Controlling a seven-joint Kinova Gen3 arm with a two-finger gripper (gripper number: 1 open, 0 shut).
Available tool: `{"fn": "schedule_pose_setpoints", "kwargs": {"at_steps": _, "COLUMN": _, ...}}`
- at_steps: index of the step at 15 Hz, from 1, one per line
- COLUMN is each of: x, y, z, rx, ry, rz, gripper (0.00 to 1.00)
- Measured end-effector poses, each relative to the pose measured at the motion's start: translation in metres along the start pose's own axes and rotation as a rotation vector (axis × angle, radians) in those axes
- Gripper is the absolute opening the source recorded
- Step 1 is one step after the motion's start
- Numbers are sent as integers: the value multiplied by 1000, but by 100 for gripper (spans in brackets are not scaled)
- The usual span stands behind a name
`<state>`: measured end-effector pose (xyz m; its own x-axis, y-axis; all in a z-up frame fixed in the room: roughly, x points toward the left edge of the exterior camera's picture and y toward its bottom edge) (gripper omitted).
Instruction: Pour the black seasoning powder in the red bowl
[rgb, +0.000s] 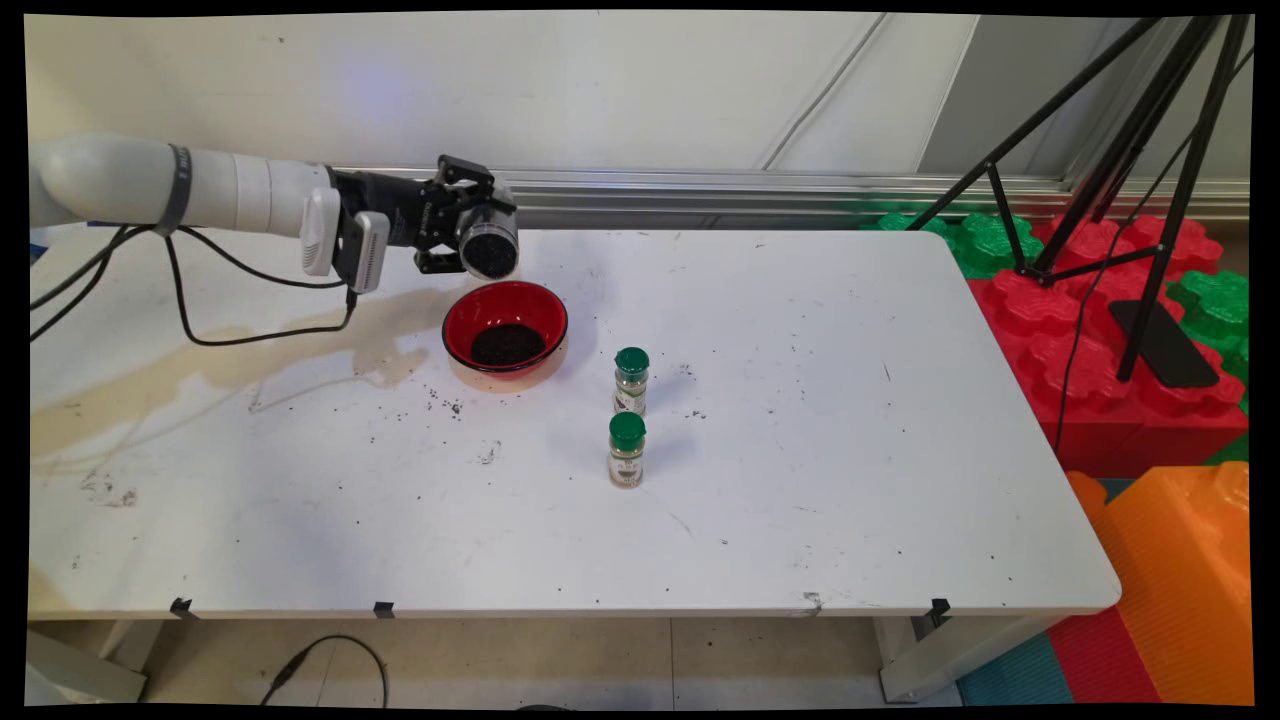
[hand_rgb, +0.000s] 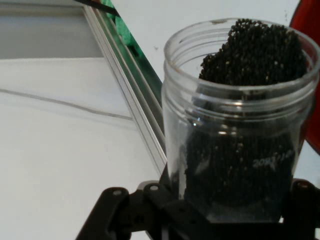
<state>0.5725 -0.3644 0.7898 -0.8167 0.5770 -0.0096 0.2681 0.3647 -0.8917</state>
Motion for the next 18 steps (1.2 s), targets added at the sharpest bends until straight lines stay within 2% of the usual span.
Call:
{"fn": "schedule_pose_setpoints", "kwargs": {"at_steps": 8, "x": 8, "y": -10, "z": -22, "rx": 8, "ry": 11, "rz": -207, "gripper": 0}}
{"fn": "schedule_pose_setpoints", "kwargs": {"at_steps": 18, "x": 21, "y": -24, "z": -46, "rx": 16, "ry": 74, "rz": -390, "gripper": 0}}
